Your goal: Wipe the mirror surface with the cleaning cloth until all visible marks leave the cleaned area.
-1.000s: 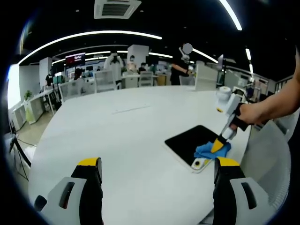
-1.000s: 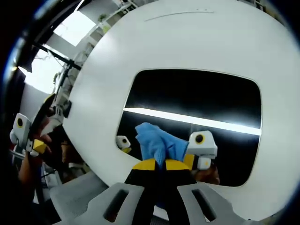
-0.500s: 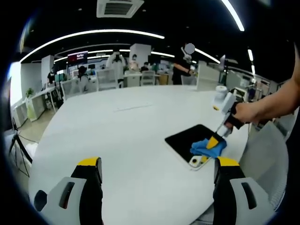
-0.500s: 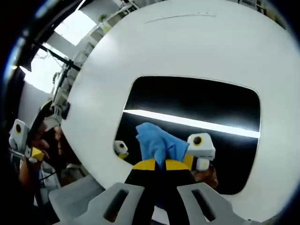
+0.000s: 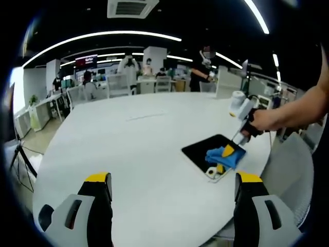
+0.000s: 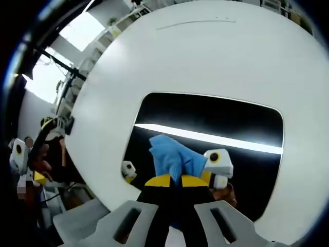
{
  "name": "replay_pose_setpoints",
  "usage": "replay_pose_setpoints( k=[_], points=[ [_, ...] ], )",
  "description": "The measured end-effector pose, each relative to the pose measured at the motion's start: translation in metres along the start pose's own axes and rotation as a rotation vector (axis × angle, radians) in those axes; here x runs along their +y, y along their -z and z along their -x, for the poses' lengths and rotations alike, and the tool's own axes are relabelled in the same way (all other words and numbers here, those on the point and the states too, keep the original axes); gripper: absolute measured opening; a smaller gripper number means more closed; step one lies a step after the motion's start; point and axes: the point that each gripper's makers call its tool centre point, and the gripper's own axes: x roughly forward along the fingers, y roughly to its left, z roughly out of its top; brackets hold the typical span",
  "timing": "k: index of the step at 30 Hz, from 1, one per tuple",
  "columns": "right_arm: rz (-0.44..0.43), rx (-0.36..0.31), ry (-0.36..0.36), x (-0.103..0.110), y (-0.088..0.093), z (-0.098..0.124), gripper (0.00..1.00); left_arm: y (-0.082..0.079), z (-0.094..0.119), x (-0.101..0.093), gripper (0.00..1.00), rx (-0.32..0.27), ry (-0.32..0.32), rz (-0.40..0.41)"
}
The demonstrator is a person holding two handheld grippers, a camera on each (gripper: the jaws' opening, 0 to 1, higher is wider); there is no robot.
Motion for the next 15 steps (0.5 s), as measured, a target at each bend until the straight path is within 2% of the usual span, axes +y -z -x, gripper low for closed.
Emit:
replay_pose_setpoints(
  k=[7,15],
  points=[
    [0.011,-0.019,0.029,-0.004,-0.013,-0.002,0.00,0.006,0.002,0.001,1.00,0.009,0.004,0.004],
    [0.009,-0.026,0.046,-0.008,-0.029,-0.006,0.00,0.005,0.007,0.006,1.00,0.005,-0.002,0.003]
  ],
)
